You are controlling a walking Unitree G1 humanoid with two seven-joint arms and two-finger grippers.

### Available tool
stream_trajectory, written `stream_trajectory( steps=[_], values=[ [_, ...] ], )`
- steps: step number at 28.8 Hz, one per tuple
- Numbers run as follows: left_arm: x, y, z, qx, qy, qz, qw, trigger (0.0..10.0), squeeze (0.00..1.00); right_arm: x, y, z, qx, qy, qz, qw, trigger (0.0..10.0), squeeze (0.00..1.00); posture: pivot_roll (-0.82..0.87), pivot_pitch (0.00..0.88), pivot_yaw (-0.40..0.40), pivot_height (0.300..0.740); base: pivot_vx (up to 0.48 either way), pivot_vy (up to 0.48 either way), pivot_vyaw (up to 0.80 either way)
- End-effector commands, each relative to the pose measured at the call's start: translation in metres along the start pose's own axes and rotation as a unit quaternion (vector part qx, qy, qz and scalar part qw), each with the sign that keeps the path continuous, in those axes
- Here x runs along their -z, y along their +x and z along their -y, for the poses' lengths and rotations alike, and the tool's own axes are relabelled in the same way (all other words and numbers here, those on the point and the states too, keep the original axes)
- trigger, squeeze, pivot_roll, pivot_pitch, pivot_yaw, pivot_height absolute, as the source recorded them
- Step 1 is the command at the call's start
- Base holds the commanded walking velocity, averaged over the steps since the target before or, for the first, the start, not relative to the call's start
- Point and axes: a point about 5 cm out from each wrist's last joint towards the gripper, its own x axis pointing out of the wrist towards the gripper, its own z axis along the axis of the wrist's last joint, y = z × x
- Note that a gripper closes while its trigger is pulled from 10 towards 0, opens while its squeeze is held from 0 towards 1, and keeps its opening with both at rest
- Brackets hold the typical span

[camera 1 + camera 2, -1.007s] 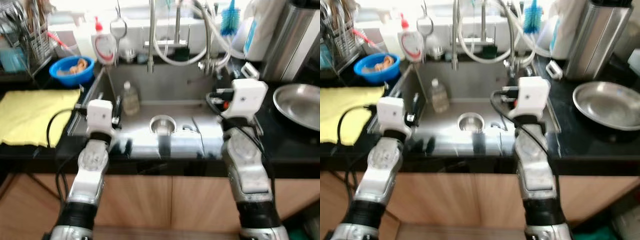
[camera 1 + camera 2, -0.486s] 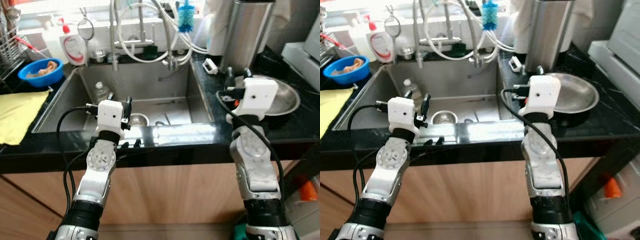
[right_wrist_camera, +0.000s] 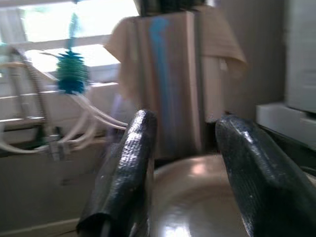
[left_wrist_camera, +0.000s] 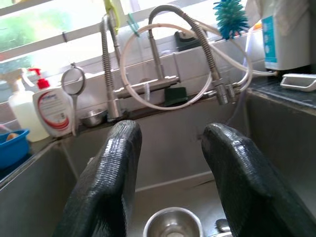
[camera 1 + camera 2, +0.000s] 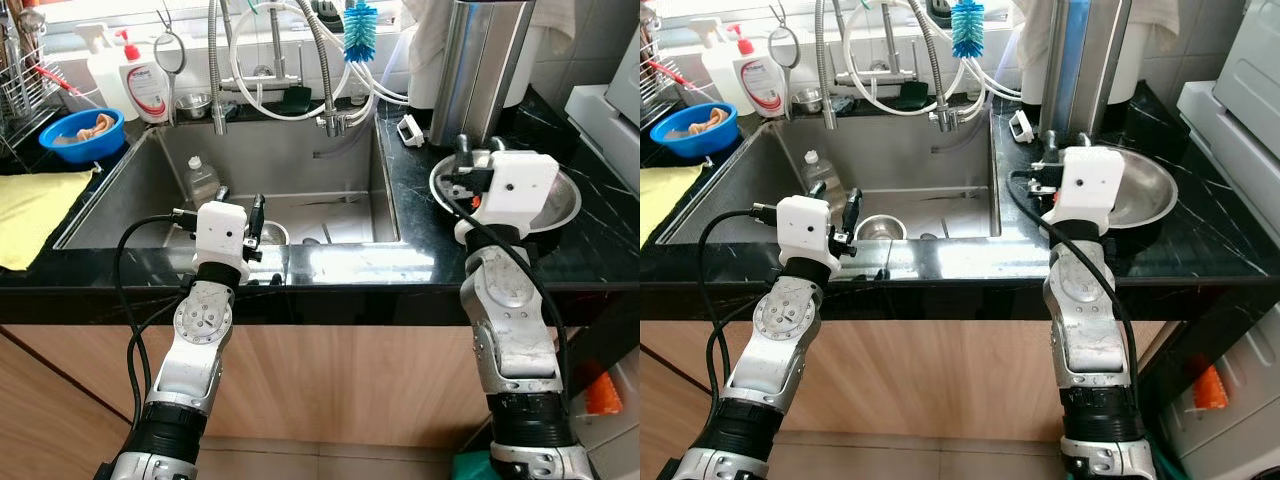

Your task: Kitchen organization

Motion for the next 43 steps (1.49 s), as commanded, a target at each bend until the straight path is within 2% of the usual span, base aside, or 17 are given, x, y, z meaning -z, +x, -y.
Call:
stream_trajectory(
  steps=[1, 3, 7, 10, 12, 16, 17, 18, 24, 28, 38, 43],
  values=[
    [0.004, -0.001, -0.008, -0.007, 0.006, -0.012, 1.000, 10.0, 0.00, 0.002, 0.002, 0.003, 0.021, 0.008, -0.015, 1.000, 10.0, 1.00, -0.20, 0.000, 0.069, 0.740, 0.000, 0.000, 0.00],
    [0.005, -0.003, -0.008, -0.006, 0.005, -0.015, 1.000, 10.0, 0.00, 0.007, 0.003, 0.021, 0.085, 0.025, -0.040, 0.995, 10.0, 1.00, -0.20, 0.000, 0.069, 0.740, 0.000, 0.000, 0.00],
    [0.006, -0.002, -0.006, -0.002, 0.004, -0.019, 1.000, 10.0, 0.00, 0.010, 0.002, 0.038, 0.153, 0.045, -0.062, 0.985, 10.0, 1.00, -0.20, 0.000, 0.071, 0.740, 0.000, 0.000, 0.00],
    [0.006, -0.002, -0.006, 0.000, 0.003, -0.020, 1.000, 10.0, 0.00, 0.010, 0.000, 0.046, 0.186, 0.041, -0.072, 0.979, 10.0, 1.00, -0.20, 0.000, 0.070, 0.740, 0.000, 0.000, 0.00],
    [0.006, -0.001, -0.007, 0.000, 0.003, -0.020, 1.000, 10.0, 0.00, 0.013, -0.002, 0.054, 0.220, 0.053, -0.086, 0.970, 10.0, 1.00, -0.20, 0.000, 0.070, 0.740, 0.000, 0.000, 0.00],
    [0.006, -0.002, -0.007, 0.001, 0.003, -0.021, 1.000, 10.0, 0.00, 0.015, -0.004, 0.059, 0.234, 0.057, -0.097, 0.966, 10.0, 1.00, -0.20, 0.000, 0.071, 0.740, 0.000, 0.000, 0.00],
    [0.006, -0.002, -0.007, 0.001, 0.003, -0.022, 1.000, 10.0, 0.00, 0.015, -0.004, 0.058, 0.234, 0.055, -0.098, 0.966, 10.0, 0.73, -0.20, 0.000, 0.071, 0.740, 0.000, 0.000, 0.00],
    [0.006, -0.002, -0.007, 0.001, 0.003, -0.022, 1.000, 10.0, 0.00, 0.015, -0.004, 0.058, 0.238, 0.058, -0.098, 0.964, 10.0, 0.00, -0.20, 0.000, 0.070, 0.740, 0.000, 0.000, 0.00],
    [0.006, -0.002, -0.007, 0.000, 0.003, -0.022, 1.000, 10.0, 0.00, 0.012, -0.005, 0.059, 0.257, 0.078, -0.090, 0.959, 10.0, 0.00, -0.19, 0.000, 0.066, 0.740, 0.000, 0.000, 0.00],
    [0.006, -0.002, -0.010, -0.007, 0.003, -0.023, 1.000, 10.0, 0.00, 0.018, -0.007, 0.062, 0.279, 0.107, -0.108, 0.948, 10.0, 0.00, -0.19, 0.000, 0.065, 0.740, 0.000, 0.000, 0.00],
    [0.006, -0.001, -0.011, -0.008, 0.006, -0.023, 1.000, 10.0, 0.00, 0.022, -0.005, 0.069, 0.306, 0.118, -0.128, 0.936, 10.0, 0.00, -0.19, 0.000, 0.064, 0.740, 0.000, 0.000, 0.00],
    [0.006, -0.001, -0.011, -0.008, 0.007, -0.022, 1.000, 10.0, 0.00, 0.024, -0.006, 0.066, 0.303, 0.119, -0.137, 0.935, 10.0, 0.00, -0.19, 0.000, 0.068, 0.740, 0.000, 0.000, 0.00]
  ],
)
